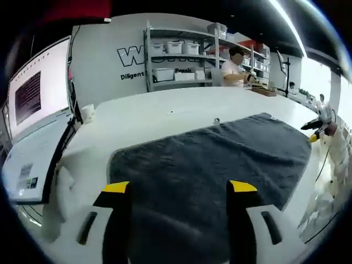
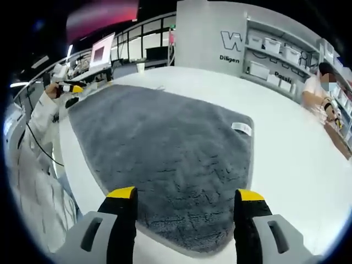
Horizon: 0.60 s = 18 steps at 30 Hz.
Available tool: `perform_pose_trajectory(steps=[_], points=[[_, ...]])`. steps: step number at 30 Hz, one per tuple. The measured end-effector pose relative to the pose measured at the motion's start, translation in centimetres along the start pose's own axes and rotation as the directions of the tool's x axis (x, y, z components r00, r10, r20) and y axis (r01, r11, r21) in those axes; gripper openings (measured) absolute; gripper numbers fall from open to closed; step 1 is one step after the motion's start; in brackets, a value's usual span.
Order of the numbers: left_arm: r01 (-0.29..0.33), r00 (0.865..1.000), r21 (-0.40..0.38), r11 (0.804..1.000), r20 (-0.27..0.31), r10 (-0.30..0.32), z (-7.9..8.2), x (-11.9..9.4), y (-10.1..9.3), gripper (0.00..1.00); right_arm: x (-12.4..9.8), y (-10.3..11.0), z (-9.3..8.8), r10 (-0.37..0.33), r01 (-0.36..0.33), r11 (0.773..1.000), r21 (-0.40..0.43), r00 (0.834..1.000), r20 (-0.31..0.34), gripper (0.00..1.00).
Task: Open the folded towel by lifting each exposed corner and separating the folded layers until the towel lies flat within the target outline without major curled edges
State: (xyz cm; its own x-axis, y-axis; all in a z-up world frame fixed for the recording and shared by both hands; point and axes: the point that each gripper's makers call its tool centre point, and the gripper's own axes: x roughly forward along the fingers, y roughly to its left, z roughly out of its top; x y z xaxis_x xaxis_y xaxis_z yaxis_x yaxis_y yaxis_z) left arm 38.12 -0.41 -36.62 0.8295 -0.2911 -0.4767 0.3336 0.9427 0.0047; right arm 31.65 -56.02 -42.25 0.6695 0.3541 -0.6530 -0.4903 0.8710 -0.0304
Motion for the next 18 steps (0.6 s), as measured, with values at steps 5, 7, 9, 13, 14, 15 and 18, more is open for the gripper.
perform_pose_trajectory(steps=[5,7,9,13,14,15,18], points=[[-0.040,0.999,-0.007,0.999,-0.016,0.040,-1.8,-0.8,-0.1,0.69,0.2,0.1,-0.2,0.004,-0.004,1.000,0.002,1.000,0.000,0.66],[-0.030,1.000,-0.044,0.999,-0.010,0.029,-2.4,-1.0,-0.3,0.67,0.3,0.1,-0.3,0.003,-0.003,1.000,0.007,1.000,-0.003,0.66],[-0.029,1.000,-0.071,0.997,-0.001,0.029,-2.9,-1.3,-0.3,0.68,0.4,0.1,-0.5,0.005,-0.005,1.000,0.009,1.000,-0.006,0.66],[-0.036,0.998,-0.104,0.994,-0.048,0.032,-5.6,-1.2,-0.7,0.68,0.9,0.5,-1.2,0.019,-0.018,1.000,0.016,1.000,-0.021,0.65],[-0.041,0.998,-0.113,0.993,-0.053,0.035,-6.0,-1.2,-0.7,0.68,1.1,0.6,-1.2,0.021,-0.020,1.000,0.020,1.000,-0.023,0.65],[-0.047,0.998,-0.118,0.992,-0.052,0.042,-6.3,-1.1,-0.8,0.68,1.1,0.6,-1.2,0.021,-0.021,1.000,0.021,0.999,-0.024,0.65],[-0.074,0.996,-0.132,0.988,-0.059,0.067,-7.1,-1.2,-0.7,0.69,1.3,0.8,-1.1,0.025,-0.025,0.999,0.022,0.999,-0.024,0.65]])
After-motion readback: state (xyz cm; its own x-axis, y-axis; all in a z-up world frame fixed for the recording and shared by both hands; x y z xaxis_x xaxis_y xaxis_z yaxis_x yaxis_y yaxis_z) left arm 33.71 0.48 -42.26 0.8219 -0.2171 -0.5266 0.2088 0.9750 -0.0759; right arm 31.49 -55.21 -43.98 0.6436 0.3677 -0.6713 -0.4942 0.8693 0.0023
